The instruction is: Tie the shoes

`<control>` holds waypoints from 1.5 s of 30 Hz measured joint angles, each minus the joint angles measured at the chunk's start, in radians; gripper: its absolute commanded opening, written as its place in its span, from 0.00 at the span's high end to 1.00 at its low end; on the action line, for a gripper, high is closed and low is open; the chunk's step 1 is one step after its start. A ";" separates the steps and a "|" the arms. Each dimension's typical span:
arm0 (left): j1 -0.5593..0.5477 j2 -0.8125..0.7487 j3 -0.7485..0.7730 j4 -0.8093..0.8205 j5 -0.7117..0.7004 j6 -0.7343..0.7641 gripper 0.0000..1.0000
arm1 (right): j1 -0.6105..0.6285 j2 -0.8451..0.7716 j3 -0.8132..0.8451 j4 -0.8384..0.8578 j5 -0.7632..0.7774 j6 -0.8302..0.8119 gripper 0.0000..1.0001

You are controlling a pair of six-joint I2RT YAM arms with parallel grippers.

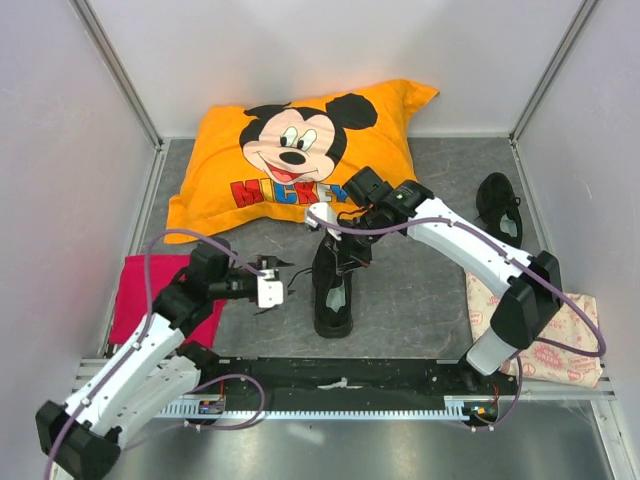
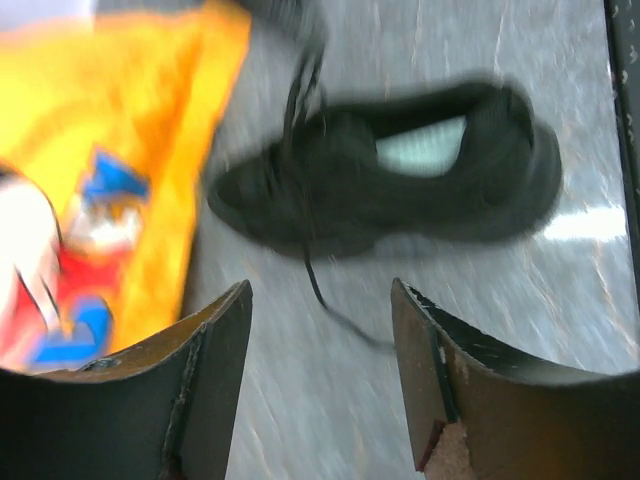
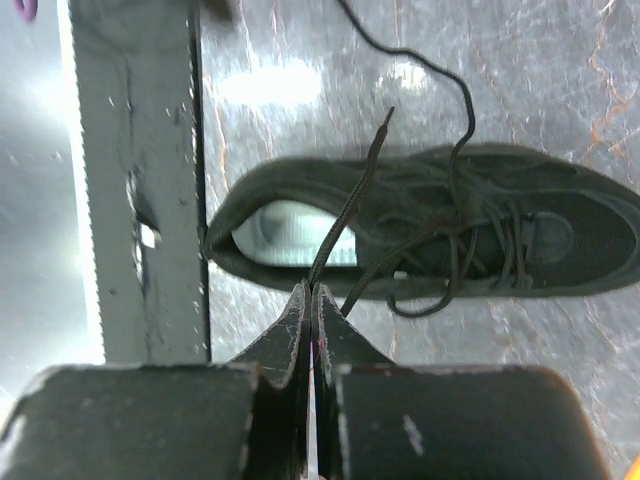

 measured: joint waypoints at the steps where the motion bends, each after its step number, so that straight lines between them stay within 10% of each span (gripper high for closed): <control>1: -0.047 0.013 -0.005 0.051 -0.017 -0.007 0.37 | -0.005 0.013 0.010 0.003 -0.014 0.015 1.00; 19: -0.358 0.330 -0.070 0.666 -0.312 -0.028 0.54 | -0.113 0.194 0.138 -0.080 -0.177 0.172 1.00; 32: -0.362 0.440 -0.070 0.740 -0.386 -0.036 0.57 | -0.120 0.208 0.169 -0.123 -0.233 0.169 1.00; 45: -0.364 0.478 -0.073 0.755 -0.356 -0.058 0.40 | -0.148 0.246 0.193 -0.126 -0.251 0.174 1.00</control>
